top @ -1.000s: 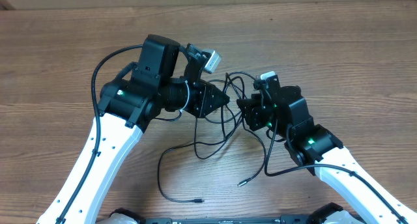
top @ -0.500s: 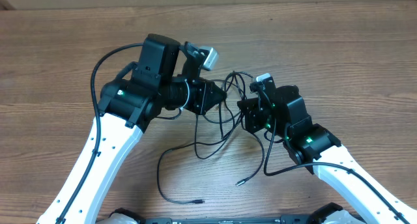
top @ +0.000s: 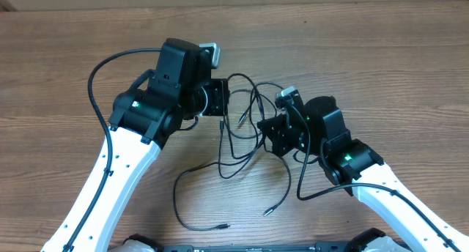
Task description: Untangle cables
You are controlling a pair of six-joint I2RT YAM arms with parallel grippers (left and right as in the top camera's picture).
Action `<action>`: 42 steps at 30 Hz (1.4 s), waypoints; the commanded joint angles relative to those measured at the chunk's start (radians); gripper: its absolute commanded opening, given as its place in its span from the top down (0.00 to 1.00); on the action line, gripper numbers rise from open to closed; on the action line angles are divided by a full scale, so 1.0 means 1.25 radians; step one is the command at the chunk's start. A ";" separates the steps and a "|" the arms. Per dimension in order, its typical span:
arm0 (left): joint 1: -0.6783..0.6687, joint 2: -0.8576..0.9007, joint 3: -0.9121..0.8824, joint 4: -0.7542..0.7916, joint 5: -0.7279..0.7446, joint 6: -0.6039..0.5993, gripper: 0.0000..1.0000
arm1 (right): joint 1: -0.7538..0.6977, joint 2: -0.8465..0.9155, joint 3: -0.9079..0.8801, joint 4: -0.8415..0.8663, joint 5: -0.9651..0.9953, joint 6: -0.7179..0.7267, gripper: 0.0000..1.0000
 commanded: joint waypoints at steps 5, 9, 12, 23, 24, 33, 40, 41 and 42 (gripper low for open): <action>0.004 0.040 0.006 -0.027 -0.127 -0.034 0.96 | -0.003 -0.077 0.009 0.007 -0.081 -0.002 0.96; 0.009 0.073 0.006 -0.045 -0.132 -0.049 0.96 | -0.003 -0.143 0.009 0.007 -0.081 -0.002 0.96; 0.020 0.098 0.006 -0.058 -0.132 -0.072 0.96 | -0.003 -0.192 0.009 0.008 -0.081 -0.002 0.96; 0.031 0.157 0.006 -0.084 -0.110 -0.072 0.96 | -0.003 -0.320 0.009 0.027 -0.069 -0.001 0.96; 0.031 0.157 0.006 -0.092 -0.110 -0.069 0.96 | -0.003 -0.328 0.009 0.029 -0.059 -0.001 0.96; 0.031 0.157 0.006 -0.152 -0.090 -0.032 0.96 | -0.003 -0.346 0.009 0.007 0.116 0.095 0.96; 0.035 0.157 0.006 -0.153 -0.050 0.030 0.96 | -0.003 -0.346 0.009 -0.126 0.406 0.311 0.96; 0.037 0.157 0.006 -0.152 -0.051 0.030 0.96 | -0.003 -0.346 0.009 -0.150 0.444 0.347 0.96; 0.039 0.157 0.006 -0.151 -0.051 0.025 0.96 | -0.003 -0.346 0.009 -0.181 0.483 0.388 0.96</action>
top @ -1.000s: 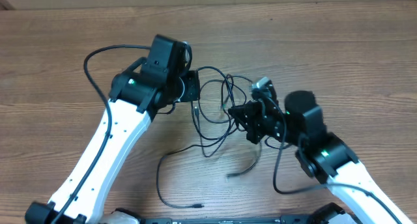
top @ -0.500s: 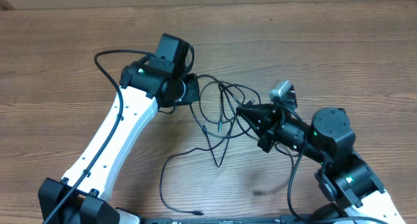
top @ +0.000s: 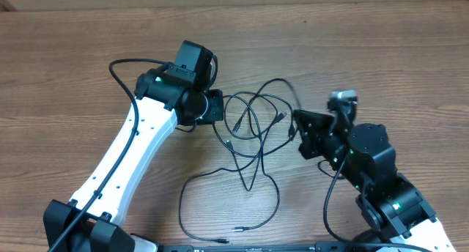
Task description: Untangle cables
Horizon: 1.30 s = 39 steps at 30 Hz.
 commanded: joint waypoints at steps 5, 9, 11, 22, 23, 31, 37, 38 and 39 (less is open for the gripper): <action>0.023 0.006 0.006 0.004 0.014 -0.003 0.96 | -0.003 -0.005 0.009 -0.114 0.227 0.231 0.96; 0.023 0.006 0.006 0.016 0.019 -0.002 0.96 | -0.003 -0.001 0.009 -0.155 0.226 0.230 0.87; 0.023 0.005 0.006 0.026 0.033 0.006 0.96 | -0.003 0.001 0.009 -0.177 0.226 0.230 0.76; 0.036 -0.083 0.029 0.108 0.068 0.073 0.96 | -0.003 0.029 0.009 -0.250 0.215 0.228 0.00; 0.046 -0.096 0.038 0.110 0.068 0.073 0.96 | -0.003 0.034 0.009 -0.251 0.208 0.228 0.00; 0.203 -0.187 0.163 0.077 0.071 0.115 0.96 | -0.003 0.088 0.009 -0.275 0.196 0.228 0.00; 0.280 -0.222 0.277 0.039 0.086 0.247 0.96 | -0.003 0.136 0.009 -0.263 0.183 0.228 0.00; 0.279 -0.227 0.293 0.039 0.098 0.287 0.96 | -0.003 0.143 0.009 -0.257 0.177 0.228 0.00; 0.279 -0.231 0.306 0.039 0.105 0.321 0.96 | -0.003 0.149 0.009 -0.252 0.172 0.228 0.00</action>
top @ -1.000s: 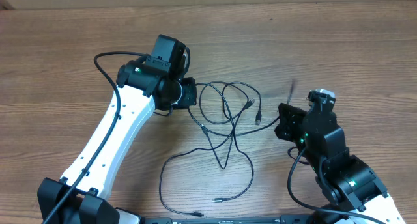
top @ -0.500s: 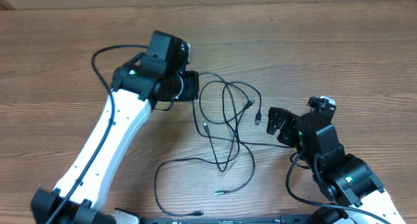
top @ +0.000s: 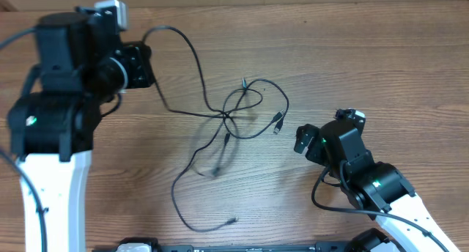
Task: Untangle cables
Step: 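Pull one cable up and left with the left gripper, away from the pile, then hold the lifted cable high at the left with the left gripper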
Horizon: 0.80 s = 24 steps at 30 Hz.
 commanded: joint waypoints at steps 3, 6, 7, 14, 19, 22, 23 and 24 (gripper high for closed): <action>0.003 -0.028 0.090 -0.002 0.041 0.195 0.96 | -0.003 0.028 0.009 0.030 -0.033 0.000 0.00; 0.003 -0.029 0.124 0.004 0.039 0.218 0.96 | -0.003 0.038 0.009 0.036 -0.036 0.000 0.00; 0.003 -0.029 0.134 0.009 0.035 0.218 0.96 | -0.003 0.039 0.009 0.036 -0.036 0.000 0.00; 0.003 -0.029 0.190 0.075 0.012 0.222 0.96 | -0.003 0.039 0.009 0.033 -0.036 -0.003 0.00; 0.003 -0.030 0.216 0.139 0.002 0.285 0.96 | -0.003 0.039 0.009 0.033 -0.036 -0.003 0.00; 0.003 -0.032 0.218 0.181 -0.039 0.298 0.96 | -0.003 0.039 0.009 0.032 -0.036 -0.003 0.00; 0.003 -0.033 0.218 0.190 -0.053 0.298 0.96 | -0.003 0.039 0.009 0.032 -0.036 -0.003 0.00; 0.003 -0.034 0.218 0.198 -0.071 0.298 0.96 | -0.003 0.039 0.009 0.031 -0.036 -0.003 0.00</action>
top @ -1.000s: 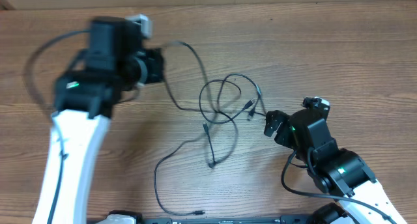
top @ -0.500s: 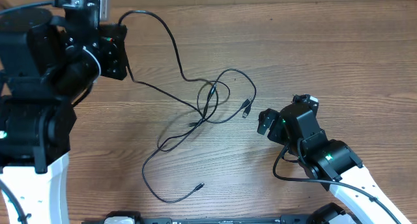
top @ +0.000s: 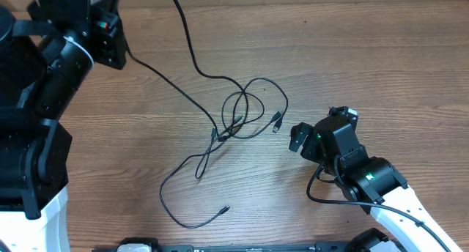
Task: Untangle cables
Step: 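Hold the lifted cable high at the left with the left gripper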
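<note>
Thin black cables (top: 245,105) lie looped over each other at the table's middle. One strand runs taut from the crossing up and left to my left gripper (top: 121,50), which sits high at the far left corner, shut on that strand. A second strand leaves the loops and passes out of the top edge. A cable plug (top: 277,121) lies just left of my right gripper (top: 294,137), which is low on the table, open, holding nothing. Two more loose ends (top: 225,207) trail toward the front.
A wooden table (top: 381,54) carries everything. The left arm's white link (top: 44,208) fills the left edge, and the right arm (top: 381,186) takes up the front right corner.
My left gripper has moved farther up and left with the strand, which is now drawn straighter. The loops have shifted a little and tightened. The right gripper has barely moved.
Both grippers were at the tangle in the table's middle. Then the right gripper stood at the tangle's right and the left at its left side. Later the left gripper was far left holding a strand, the right apart from the cables, and the tangle has spread out.
</note>
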You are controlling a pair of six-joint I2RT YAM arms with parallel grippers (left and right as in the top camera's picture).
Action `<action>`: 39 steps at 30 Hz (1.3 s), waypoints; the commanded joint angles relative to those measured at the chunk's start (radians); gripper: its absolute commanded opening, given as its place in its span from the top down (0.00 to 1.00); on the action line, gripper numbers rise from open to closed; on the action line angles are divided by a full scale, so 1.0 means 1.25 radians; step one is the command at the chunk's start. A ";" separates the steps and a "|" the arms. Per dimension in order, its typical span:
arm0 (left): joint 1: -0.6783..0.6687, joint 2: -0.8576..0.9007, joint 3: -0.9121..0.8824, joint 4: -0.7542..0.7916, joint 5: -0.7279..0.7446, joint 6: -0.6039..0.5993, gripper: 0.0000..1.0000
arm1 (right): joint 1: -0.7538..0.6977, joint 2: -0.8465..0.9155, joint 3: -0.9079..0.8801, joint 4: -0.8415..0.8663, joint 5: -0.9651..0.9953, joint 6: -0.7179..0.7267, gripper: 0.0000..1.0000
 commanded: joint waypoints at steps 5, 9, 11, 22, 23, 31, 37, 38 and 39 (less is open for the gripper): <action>0.003 -0.015 0.019 0.069 -0.121 0.074 0.96 | -0.003 -0.001 0.009 0.003 -0.004 -0.003 0.00; 0.003 -0.015 0.019 0.114 -0.115 0.090 0.96 | -0.003 -0.001 0.009 0.003 -0.004 -0.002 0.00; 0.003 -0.015 0.019 0.132 -0.115 0.089 0.96 | -0.003 -0.001 0.009 0.003 -0.004 -0.002 0.00; 0.003 -0.011 0.019 0.072 -0.069 0.239 0.96 | -0.003 -0.001 0.009 0.000 -0.004 -0.002 0.00; 0.003 -0.008 0.019 0.020 -0.056 0.283 0.96 | -0.003 -0.001 0.009 0.000 -0.004 -0.002 0.00; 0.003 0.033 0.019 -0.190 -0.373 0.403 0.96 | -0.003 -0.001 0.009 -0.001 -0.004 -0.002 0.00; 0.003 0.034 0.019 -0.122 -0.421 0.273 0.96 | -0.003 -0.001 0.009 0.002 -0.004 -0.002 0.00; 0.003 0.034 0.019 -0.107 -0.401 0.238 0.96 | -0.003 -0.001 0.009 0.002 -0.004 -0.002 0.00; 0.003 0.034 0.019 -0.096 -0.369 0.209 0.96 | -0.003 -0.001 0.009 0.002 -0.004 -0.002 0.00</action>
